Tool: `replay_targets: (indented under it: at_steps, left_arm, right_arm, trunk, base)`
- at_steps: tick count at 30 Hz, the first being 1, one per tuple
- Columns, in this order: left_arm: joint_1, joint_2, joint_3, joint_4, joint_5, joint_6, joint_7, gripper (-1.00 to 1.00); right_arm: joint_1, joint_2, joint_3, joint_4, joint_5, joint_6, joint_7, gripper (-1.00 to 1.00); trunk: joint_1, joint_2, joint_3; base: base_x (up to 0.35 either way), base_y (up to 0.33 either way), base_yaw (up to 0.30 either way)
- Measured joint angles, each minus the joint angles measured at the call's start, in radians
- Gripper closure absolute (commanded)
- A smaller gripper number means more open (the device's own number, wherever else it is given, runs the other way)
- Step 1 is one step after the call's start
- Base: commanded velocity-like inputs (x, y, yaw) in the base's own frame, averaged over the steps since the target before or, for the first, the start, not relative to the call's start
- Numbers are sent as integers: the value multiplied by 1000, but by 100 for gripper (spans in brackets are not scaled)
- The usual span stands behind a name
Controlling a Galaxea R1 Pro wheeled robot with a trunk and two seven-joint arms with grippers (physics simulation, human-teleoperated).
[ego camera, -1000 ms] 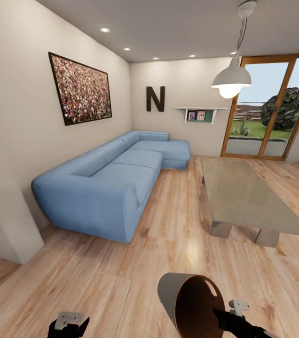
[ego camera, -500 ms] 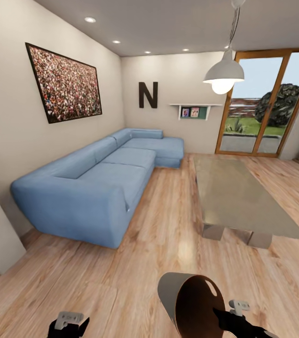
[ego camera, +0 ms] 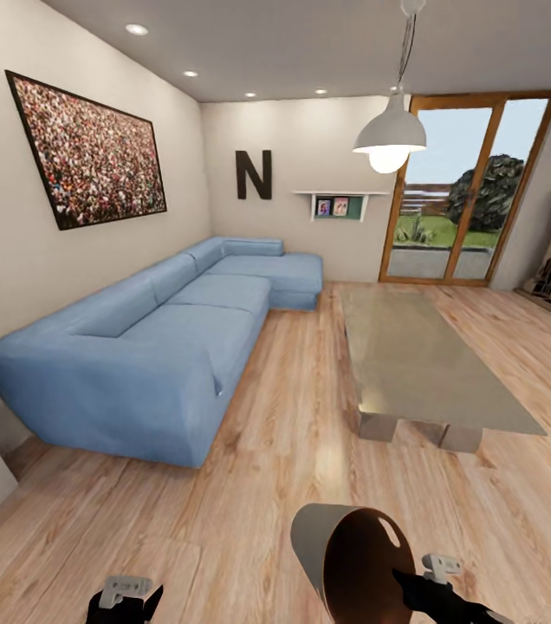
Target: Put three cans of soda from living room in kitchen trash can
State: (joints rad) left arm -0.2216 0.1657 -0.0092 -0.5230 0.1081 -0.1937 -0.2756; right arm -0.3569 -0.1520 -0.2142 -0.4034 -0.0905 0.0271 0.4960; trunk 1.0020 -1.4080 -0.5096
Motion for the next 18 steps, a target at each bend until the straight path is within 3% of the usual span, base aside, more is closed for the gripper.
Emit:
replay_targets:
  at_steps: [10, 18]
  left_arm:
    - [0, 0, -1, 0, -2, 0, 0, -100]
    - [0, 0, -8, -1, -3, 0, 1, -100]
  right_arm:
    - [0, 0, 0, 0, -2, 1, 1, 100]
    - [0, 0, 0, -1, -3, 1, 2, 100]
  trunk:
    - [0, 0, 0]
    - [0, 0, 0]
  base:
    - [242, 56, -246]
    - [197, -170, -246]
